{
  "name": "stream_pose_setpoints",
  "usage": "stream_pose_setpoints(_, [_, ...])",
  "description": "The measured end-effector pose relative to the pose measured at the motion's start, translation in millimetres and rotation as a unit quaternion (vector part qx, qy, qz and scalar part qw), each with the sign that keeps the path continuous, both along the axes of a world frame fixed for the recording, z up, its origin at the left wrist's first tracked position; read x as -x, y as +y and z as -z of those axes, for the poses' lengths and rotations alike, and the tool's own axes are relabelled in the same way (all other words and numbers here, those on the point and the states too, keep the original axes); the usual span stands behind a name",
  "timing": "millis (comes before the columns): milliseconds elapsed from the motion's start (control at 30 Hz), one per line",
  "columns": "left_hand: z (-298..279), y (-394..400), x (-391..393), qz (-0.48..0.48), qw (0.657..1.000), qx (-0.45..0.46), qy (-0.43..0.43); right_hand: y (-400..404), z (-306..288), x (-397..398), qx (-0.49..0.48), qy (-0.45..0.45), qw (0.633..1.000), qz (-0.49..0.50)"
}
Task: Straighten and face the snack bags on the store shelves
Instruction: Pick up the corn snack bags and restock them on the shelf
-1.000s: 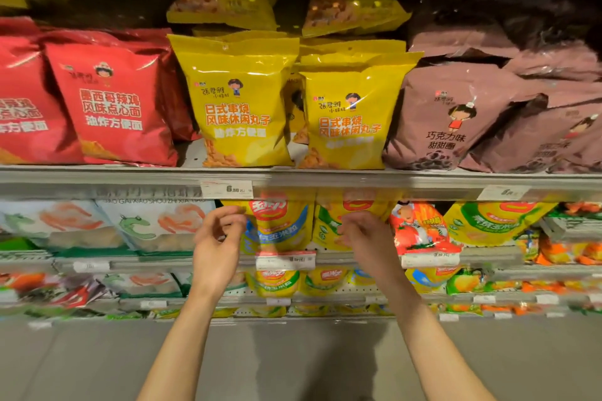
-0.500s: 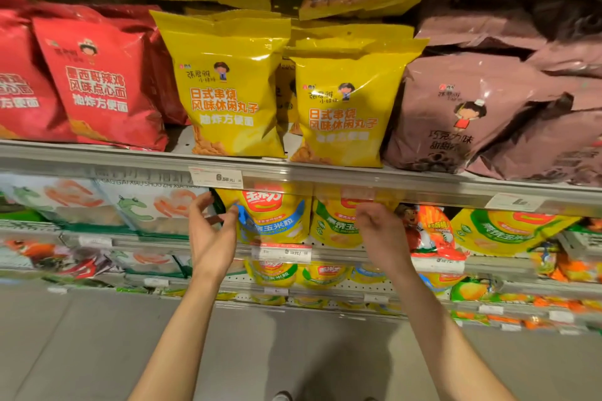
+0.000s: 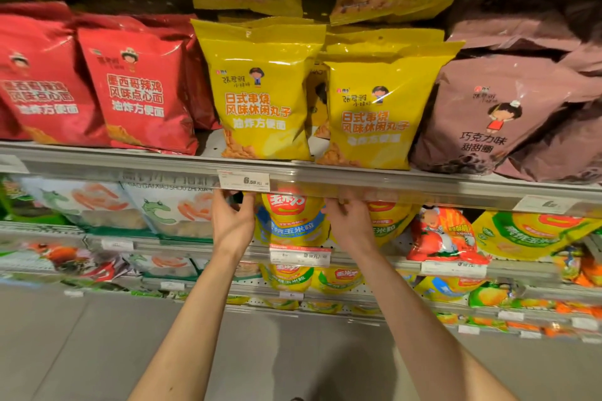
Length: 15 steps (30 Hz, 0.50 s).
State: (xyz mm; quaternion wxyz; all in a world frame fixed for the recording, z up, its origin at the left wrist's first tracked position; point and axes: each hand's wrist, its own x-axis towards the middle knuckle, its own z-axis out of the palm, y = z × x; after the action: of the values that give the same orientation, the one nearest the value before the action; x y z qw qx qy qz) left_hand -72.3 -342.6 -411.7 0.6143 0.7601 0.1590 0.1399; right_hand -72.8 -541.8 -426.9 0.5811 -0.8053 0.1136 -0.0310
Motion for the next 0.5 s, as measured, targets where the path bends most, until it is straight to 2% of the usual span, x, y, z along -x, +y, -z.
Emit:
stream_pose_setpoints(133, [3.5,7.6,-0.5,0.013,1.0,-0.003,-0.007,1.1,0.2,-4.7,-0.038,0.021,0.999,0.024])
stream_pose_setpoints(333, [-1.0,12.9,-0.9,0.042,0.997,0.064,0.003,6.7,-5.1,-2.2,-0.038,0.036,0.998,0.023])
stream_pose_setpoints(500, [4.5,20.1,4.0,0.081,0.992,0.08,0.051,8.0,-3.2,7.6,-0.044,0.039,0.998,0.023])
